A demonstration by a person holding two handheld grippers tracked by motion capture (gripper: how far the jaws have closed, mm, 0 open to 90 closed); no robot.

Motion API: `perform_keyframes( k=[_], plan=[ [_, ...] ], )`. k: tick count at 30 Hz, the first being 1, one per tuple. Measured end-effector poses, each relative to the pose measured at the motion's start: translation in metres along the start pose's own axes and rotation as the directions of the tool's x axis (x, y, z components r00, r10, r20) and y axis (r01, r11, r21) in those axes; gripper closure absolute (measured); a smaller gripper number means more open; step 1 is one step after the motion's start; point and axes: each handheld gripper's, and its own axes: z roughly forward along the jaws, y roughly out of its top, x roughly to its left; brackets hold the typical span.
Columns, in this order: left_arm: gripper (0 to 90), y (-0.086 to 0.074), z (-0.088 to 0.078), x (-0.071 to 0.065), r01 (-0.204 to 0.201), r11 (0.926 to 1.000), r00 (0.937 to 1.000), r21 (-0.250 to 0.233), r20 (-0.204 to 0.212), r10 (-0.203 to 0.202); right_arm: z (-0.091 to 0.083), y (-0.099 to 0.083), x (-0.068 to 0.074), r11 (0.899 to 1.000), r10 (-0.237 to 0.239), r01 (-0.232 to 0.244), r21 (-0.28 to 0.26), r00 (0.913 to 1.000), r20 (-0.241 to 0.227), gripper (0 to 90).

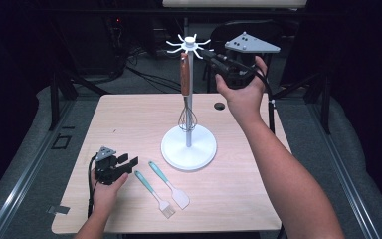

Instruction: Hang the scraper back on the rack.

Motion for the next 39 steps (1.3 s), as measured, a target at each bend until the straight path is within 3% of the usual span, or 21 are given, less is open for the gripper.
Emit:
perform_keyframes(
  k=[9,17,21,27,32,39],
  plan=[
    [50.7,0.0,-0.001,-0.001,-0.007,1.0,1.0,0.003,-0.002,0.007,0.004,0.002,0.02,1.0,-0.024,0.024,-0.003,0.9994,-0.025,90.0],
    [50.7,0.0,-0.001,-0.001,-0.005,1.0,1.0,0.001,-0.003,0.005,0.003,0.0,0.023,1.0,-0.024,0.024,0.002,0.9996,-0.012,90.0],
    [50.7,0.0,-0.002,-0.001,-0.004,1.0,1.0,-0.006,-0.004,0.004,-0.004,-0.01,0.018,1.0,-0.014,0.014,0.004,0.9999,0.003,90.0],
    [50.6,0.002,-0.002,0.0,0.022,0.9997,0.9998,-0.012,-0.004,-0.022,-0.017,-0.035,0.011,0.999,0.017,-0.017,0.027,0.9998,-0.009,88.7],
    [50.6,0.002,-0.001,0.003,0.026,0.9995,0.9996,-0.018,-0.011,-0.026,-0.018,-0.059,0.011,0.999,0.004,-0.003,0.054,0.9999,-0.017,87.7],
    [50.6,0.007,-0.001,0.005,0.047,0.9978,0.9988,-0.047,-0.011,-0.048,-0.02,-0.082,0.009,0.997,0.034,-0.032,0.074,0.999,-0.03,86.4]
  ],
)
